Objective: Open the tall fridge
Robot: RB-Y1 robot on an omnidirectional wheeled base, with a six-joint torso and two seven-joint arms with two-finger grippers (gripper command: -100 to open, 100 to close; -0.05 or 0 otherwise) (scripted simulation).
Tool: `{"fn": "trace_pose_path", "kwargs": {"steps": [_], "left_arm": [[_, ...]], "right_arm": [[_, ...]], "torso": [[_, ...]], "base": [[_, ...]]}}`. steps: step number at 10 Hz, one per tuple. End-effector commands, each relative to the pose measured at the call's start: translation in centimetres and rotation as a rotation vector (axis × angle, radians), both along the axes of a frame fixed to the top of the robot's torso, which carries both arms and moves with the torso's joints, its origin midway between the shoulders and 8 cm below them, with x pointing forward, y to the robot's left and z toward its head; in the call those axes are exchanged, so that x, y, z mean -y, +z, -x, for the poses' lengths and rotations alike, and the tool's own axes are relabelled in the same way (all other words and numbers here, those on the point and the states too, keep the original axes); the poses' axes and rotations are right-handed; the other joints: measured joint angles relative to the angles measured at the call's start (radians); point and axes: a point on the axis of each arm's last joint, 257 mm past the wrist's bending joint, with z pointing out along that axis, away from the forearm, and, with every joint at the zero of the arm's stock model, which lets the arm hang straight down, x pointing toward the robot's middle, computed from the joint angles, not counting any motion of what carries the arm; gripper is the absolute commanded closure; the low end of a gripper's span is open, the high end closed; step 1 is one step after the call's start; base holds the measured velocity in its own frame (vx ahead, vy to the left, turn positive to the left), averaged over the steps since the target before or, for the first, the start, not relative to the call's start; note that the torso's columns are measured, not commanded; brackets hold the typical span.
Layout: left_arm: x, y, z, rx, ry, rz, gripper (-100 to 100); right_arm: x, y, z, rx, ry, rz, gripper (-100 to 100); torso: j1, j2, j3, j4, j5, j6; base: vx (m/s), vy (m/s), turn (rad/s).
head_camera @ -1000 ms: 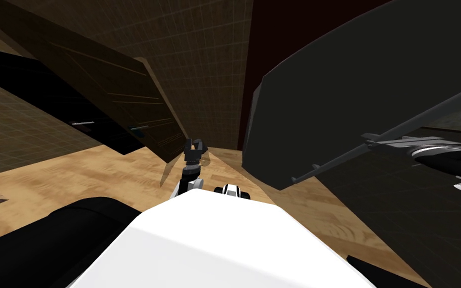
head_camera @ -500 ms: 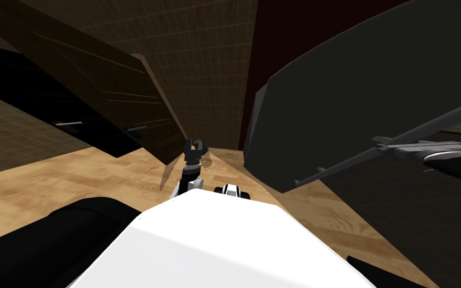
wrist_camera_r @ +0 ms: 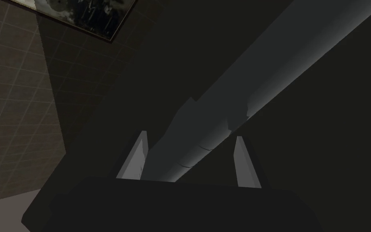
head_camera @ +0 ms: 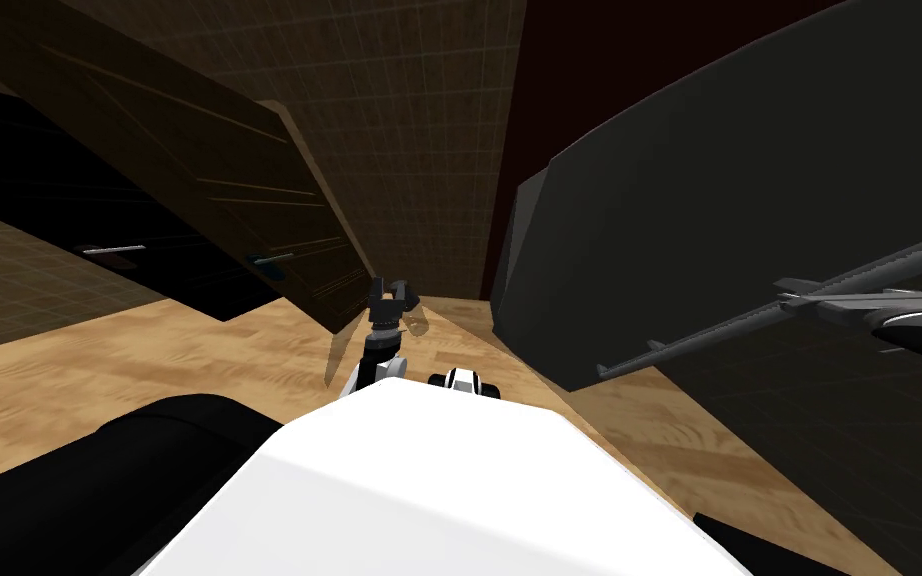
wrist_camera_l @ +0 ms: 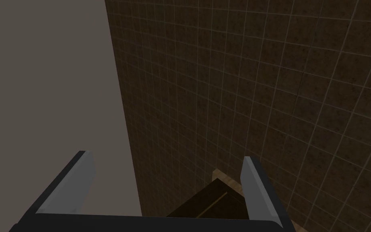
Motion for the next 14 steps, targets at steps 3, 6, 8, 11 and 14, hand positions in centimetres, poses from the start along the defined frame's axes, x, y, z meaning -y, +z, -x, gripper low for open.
{"fn": "trace_pose_path", "kwargs": {"steps": [3,6,8,11,14], "left_arm": [[0.0,0.0,0.0,0.000,0.000,0.000,0],[0.0,0.0,0.0,0.000,0.000,0.000,0],[0.0,0.0,0.0,0.000,0.000,0.000,0],[0.0,0.0,0.0,0.000,0.000,0.000,0],[0.0,0.0,0.0,0.000,0.000,0.000,0]], "right_arm": [[1.7,-0.1,1.9,-0.002,-0.056,-0.003,100],[2.8,0.1,3.3,0.002,-0.098,-0.002,100],[3.6,-0.3,4.4,-0.009,-0.124,-0.001,100],[4.6,0.2,5.6,-0.001,-0.164,0.001,100],[5.6,0.4,7.2,0.000,-0.207,0.005,100]], "torso": [[0.006,-0.001,0.000,-0.002,-0.004,0.004],[0.004,-0.003,-0.001,-0.002,-0.003,0.002],[0.002,0.000,0.000,-0.002,-0.003,0.000],[0.006,-0.003,-0.001,-0.002,-0.002,0.003],[0.007,0.001,0.001,-0.002,-0.002,0.003]], "base": [[0.008,0.153,-0.048],[0.035,0.188,-0.062],[0.005,0.159,-0.043],[0.031,0.135,-0.041],[0.006,0.190,-0.049]]}}
